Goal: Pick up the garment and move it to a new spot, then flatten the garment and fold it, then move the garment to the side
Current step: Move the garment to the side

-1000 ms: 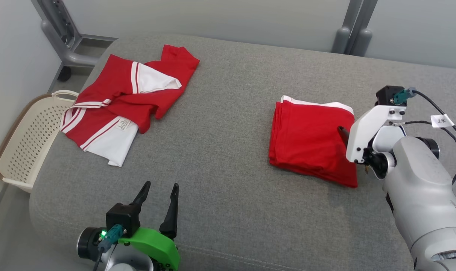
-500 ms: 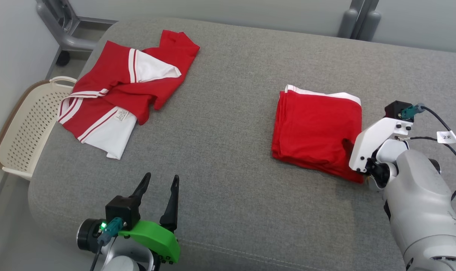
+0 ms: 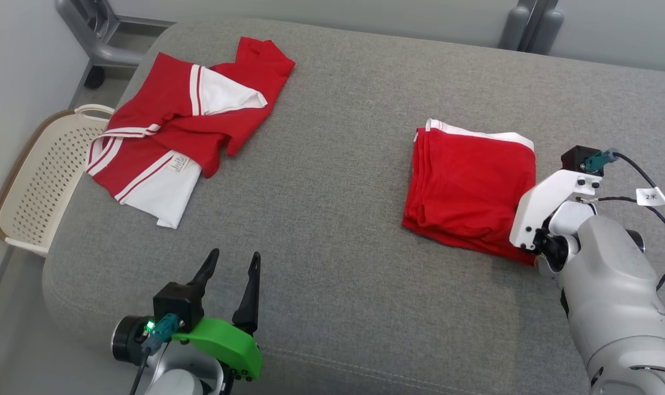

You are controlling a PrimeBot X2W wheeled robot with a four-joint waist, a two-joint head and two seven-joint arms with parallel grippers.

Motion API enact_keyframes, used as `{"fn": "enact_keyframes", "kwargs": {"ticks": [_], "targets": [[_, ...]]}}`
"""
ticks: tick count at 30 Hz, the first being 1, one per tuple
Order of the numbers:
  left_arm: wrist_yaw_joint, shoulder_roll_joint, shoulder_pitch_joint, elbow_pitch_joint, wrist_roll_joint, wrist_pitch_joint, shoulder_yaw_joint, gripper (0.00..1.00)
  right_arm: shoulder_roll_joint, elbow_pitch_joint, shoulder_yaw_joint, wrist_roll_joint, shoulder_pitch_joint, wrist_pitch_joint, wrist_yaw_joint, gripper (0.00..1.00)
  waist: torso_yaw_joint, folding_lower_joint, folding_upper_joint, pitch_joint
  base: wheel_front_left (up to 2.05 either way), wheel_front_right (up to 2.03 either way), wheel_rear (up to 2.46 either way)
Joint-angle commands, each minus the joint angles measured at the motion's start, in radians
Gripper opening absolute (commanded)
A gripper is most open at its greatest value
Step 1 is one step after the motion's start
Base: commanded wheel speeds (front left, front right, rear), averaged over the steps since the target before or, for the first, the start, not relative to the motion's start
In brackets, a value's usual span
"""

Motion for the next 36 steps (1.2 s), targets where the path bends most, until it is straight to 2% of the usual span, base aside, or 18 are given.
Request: {"fn": "enact_keyframes", "kwargs": {"ticks": [1, 7, 12, 19, 23, 30, 36], "targets": [[0.006, 0.009, -0.017, 0.000, -0.002, -0.007, 0.002, 1.00, -0.006, -0.002, 0.003, -0.032, -0.003, -0.003, -0.002, 0.00, -0.011, 0.0000, 0.0000, 0.000, 0.00, 0.00, 0.00], [0.011, 0.014, -0.023, -0.010, -0.001, -0.011, 0.004, 1.00, -0.023, -0.032, 0.029, -0.089, -0.002, 0.015, -0.002, 0.00, -0.044, 0.0000, 0.0000, 0.002, 0.00, 0.00, 0.00], [0.013, 0.022, -0.032, -0.026, 0.003, -0.013, 0.001, 1.00, -0.071, -0.066, 0.093, -0.116, -0.002, 0.019, -0.002, 0.00, -0.086, 0.0000, 0.0000, 0.016, 0.00, 0.00, 0.00], [0.019, 0.035, -0.061, -0.077, 0.017, -0.008, -0.001, 1.00, -0.174, -0.117, 0.182, -0.102, -0.020, 0.006, -0.002, 0.00, -0.151, 0.0000, 0.0000, 0.074, 0.00, 0.00, 0.00], [0.017, 0.041, -0.100, -0.132, 0.038, -0.010, -0.008, 1.00, -0.261, -0.154, 0.224, -0.096, -0.044, -0.002, -0.002, 0.00, -0.177, 0.0000, 0.0000, 0.147, 0.00, 0.00, 0.00], [0.016, 0.048, -0.161, -0.208, 0.065, 0.006, -0.025, 1.00, -0.398, -0.201, 0.269, -0.062, -0.080, -0.023, -0.002, 0.00, -0.192, 0.0000, 0.0000, 0.247, 0.00, 0.00, 0.00], [0.011, 0.060, -0.183, -0.241, 0.081, 0.022, -0.038, 1.00, -0.490, -0.193, 0.286, -0.034, -0.090, -0.041, -0.002, 0.00, -0.183, 0.0000, 0.0000, 0.283, 0.00, 0.00, 0.00]]}}
